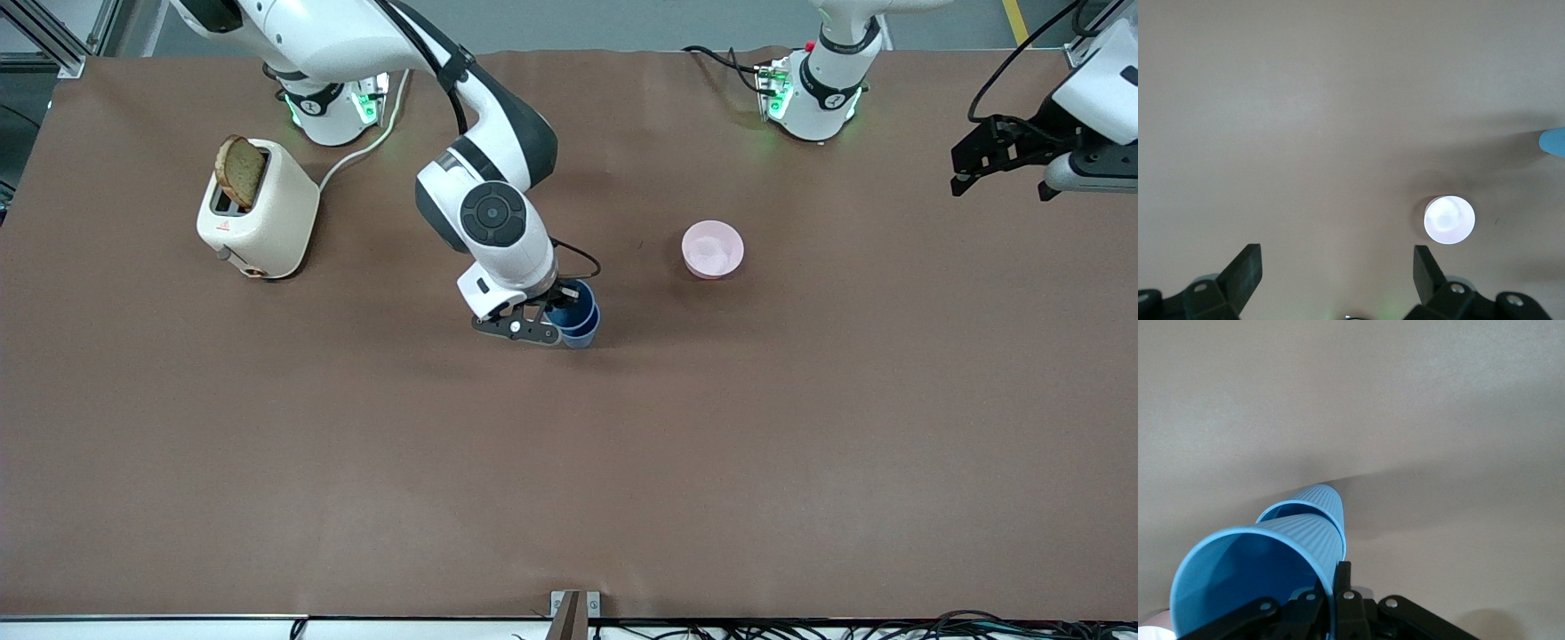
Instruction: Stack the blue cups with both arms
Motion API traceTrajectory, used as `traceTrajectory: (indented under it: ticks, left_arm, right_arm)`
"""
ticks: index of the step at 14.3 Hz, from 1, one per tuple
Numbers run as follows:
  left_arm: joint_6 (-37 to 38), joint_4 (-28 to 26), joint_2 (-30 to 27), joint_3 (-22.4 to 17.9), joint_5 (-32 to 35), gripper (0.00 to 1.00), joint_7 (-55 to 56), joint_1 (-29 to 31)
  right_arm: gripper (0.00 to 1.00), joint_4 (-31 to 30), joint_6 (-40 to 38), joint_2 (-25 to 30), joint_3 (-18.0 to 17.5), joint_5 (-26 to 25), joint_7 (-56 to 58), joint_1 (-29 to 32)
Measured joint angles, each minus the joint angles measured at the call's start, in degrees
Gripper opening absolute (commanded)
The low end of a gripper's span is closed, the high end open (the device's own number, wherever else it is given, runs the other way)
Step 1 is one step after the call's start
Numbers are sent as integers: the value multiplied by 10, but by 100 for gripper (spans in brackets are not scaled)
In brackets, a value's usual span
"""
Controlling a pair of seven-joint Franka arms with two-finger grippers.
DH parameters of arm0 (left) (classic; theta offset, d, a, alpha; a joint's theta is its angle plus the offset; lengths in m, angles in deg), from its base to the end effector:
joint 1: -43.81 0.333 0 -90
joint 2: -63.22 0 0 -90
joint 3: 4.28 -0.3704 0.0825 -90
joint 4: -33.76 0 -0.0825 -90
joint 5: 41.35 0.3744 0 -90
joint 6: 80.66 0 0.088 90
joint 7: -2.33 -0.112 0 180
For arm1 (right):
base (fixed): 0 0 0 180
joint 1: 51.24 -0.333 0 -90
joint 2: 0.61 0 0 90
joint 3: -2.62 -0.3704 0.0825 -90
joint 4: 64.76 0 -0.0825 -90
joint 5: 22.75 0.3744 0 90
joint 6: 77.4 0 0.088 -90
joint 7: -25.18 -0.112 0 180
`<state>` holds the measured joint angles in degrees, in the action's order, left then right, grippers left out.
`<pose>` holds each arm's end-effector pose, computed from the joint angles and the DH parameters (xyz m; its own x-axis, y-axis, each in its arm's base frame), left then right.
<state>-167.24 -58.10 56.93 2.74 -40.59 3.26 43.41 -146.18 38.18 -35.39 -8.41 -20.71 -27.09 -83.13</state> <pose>0.4940 -0.0675 0.7105 0.9936 -0.1117 0.0173 -0.1113 -0.9934 -0.0263 0.5597 0.4806 0.3923 0.9722 -0.2046 -0.1139 -0.2146 -0.9732 -0.0831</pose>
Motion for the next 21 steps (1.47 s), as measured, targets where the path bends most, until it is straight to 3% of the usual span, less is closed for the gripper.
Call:
traceTrajectory:
  ticks: [1,3,7,13,18,21]
  left_arm:
    - [0,0,0,1,0,100,0,0]
    - [0,-1,0,1,0,100,0,1]
    - [0,-1,0,1,1,100,0,4]
    - [0,-1,1,-2,0,100,0,5]
    - [0,-1,1,-2,0,100,0,6]
    - [-1,-1,2,-3,0,100,0,6]
  right_arm:
    - [17,0,10,-1,0,0,0,0]
    - [66,0,23,-4,0,0,0,0]
    - [99,0,25,-8,0,0,0,0]
    - [100,16,-21,19,9,-14,0,3]
    - [100,27,-102,159,43,-94,4,89]
    - [100,26,-161,216,86,-118,140,165]
